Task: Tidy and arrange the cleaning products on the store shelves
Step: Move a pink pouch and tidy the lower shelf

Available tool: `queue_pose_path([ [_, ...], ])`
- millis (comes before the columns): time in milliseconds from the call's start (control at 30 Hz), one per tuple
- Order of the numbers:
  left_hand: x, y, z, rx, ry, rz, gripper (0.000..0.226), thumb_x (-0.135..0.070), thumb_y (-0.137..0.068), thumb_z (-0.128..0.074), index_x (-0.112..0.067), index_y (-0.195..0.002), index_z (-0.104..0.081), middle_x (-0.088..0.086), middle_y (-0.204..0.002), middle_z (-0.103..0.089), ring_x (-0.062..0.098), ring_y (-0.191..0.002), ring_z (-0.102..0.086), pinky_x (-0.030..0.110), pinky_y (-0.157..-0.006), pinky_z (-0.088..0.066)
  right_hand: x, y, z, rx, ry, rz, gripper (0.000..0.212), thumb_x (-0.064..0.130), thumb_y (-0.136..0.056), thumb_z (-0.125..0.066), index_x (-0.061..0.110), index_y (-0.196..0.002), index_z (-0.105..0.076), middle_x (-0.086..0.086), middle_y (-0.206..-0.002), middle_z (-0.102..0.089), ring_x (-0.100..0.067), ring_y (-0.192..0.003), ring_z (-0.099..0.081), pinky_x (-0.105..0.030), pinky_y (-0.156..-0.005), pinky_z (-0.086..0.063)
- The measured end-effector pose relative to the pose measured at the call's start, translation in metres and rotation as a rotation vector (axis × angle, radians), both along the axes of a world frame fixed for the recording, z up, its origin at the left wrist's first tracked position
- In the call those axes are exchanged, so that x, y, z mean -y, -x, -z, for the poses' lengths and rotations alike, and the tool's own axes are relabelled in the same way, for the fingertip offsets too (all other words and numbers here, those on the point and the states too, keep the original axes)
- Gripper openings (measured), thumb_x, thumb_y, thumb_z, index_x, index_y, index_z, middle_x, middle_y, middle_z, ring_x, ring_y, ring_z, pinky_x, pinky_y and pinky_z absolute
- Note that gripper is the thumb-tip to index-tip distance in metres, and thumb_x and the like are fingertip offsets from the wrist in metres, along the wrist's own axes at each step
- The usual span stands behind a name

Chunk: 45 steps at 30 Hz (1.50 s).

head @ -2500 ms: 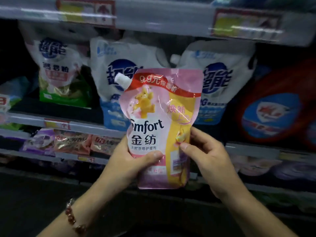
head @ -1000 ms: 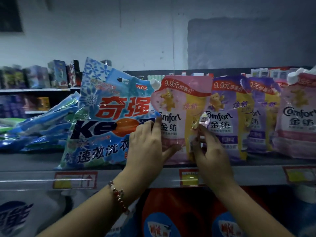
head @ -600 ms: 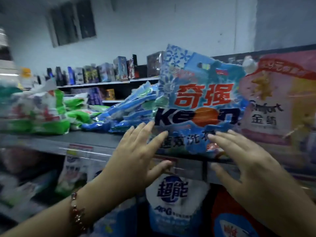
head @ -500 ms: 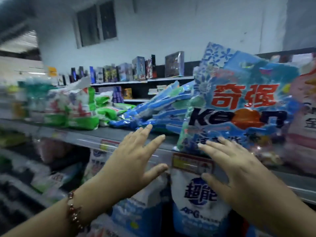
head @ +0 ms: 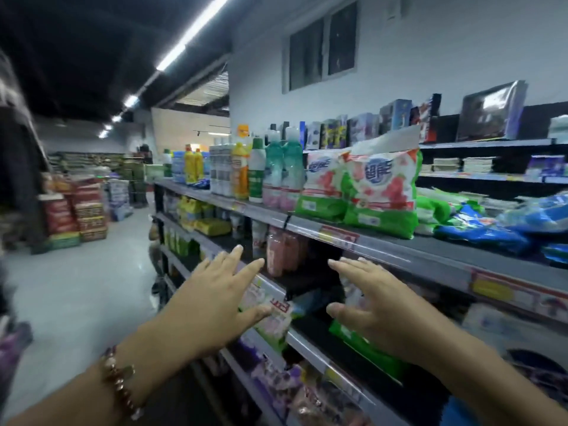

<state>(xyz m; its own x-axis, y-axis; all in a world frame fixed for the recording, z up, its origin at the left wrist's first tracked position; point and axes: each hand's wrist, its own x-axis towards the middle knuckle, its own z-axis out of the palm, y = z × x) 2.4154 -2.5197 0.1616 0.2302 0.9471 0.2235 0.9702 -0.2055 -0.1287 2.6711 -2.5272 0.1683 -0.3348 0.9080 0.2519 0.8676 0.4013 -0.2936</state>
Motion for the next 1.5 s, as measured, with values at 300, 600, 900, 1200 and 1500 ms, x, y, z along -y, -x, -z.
queue_pose_path([
  [300, -0.103, 0.088, 0.018, 0.131, -0.029, -0.081, 0.081, -0.073, -0.094, -0.038, -0.04, -0.161, -0.005, -0.003, -0.171, -0.005, 0.018, -0.157, -0.009, 0.036, -0.126, -0.013, -0.126, 0.1, 0.019, -0.059, 0.062, -0.073, 0.076, 0.056, -0.096, -0.053, 0.045, -0.157, -0.011, 0.023, -0.164, -0.009, -0.004, -0.154, 0.002, -0.034, -0.126, -0.002],
  [600, -0.199, 0.167, 0.051, 0.368, 0.021, -0.368, 0.078, -0.066, -0.096, -0.047, -0.036, -0.161, -0.015, -0.003, -0.17, -0.015, 0.016, -0.156, -0.016, 0.038, -0.124, -0.021, -0.258, 0.186, 0.056, -0.19, 0.038, -0.22, 0.068, 0.055, -0.094, -0.055, 0.044, -0.155, -0.027, 0.023, -0.16, -0.025, -0.002, -0.152, -0.012, -0.033, -0.125, -0.016],
  [900, -0.256, 0.273, 0.102, 0.425, -0.025, -0.555, 0.075, -0.067, -0.093, -0.045, -0.039, -0.159, -0.02, -0.005, -0.168, -0.019, 0.015, -0.154, -0.017, 0.038, -0.123, -0.021, -0.371, 0.324, 0.098, -0.139, 0.168, -0.397, 0.064, 0.052, -0.097, -0.054, 0.038, -0.155, -0.032, 0.018, -0.162, -0.028, -0.004, -0.152, -0.018, -0.034, -0.125, -0.02],
  [1200, -0.401, 0.45, 0.122, 0.22, 0.032, -0.542, 0.076, -0.068, -0.098, -0.033, -0.034, -0.161, -0.007, 0.005, -0.17, -0.01, 0.027, -0.156, -0.011, 0.048, -0.126, -0.011, -0.498, 0.514, 0.107, 0.019, 0.206, -0.404, 0.066, 0.052, -0.097, -0.056, 0.041, -0.155, -0.028, 0.018, -0.163, -0.024, -0.005, -0.153, -0.012, -0.036, -0.127, -0.012],
  [1500, -0.541, 0.607, 0.134, 0.219, 0.082, -0.42, 0.074, -0.066, -0.099, -0.035, -0.035, -0.161, -0.01, 0.003, -0.169, -0.012, 0.024, -0.155, -0.014, 0.045, -0.127, -0.012, -0.631, 0.654, 0.126, 0.016, 0.261, -0.305, 0.067, 0.054, -0.096, -0.056, 0.045, -0.155, -0.025, 0.021, -0.163, -0.02, -0.004, -0.153, -0.006, -0.034, -0.127, -0.012],
])
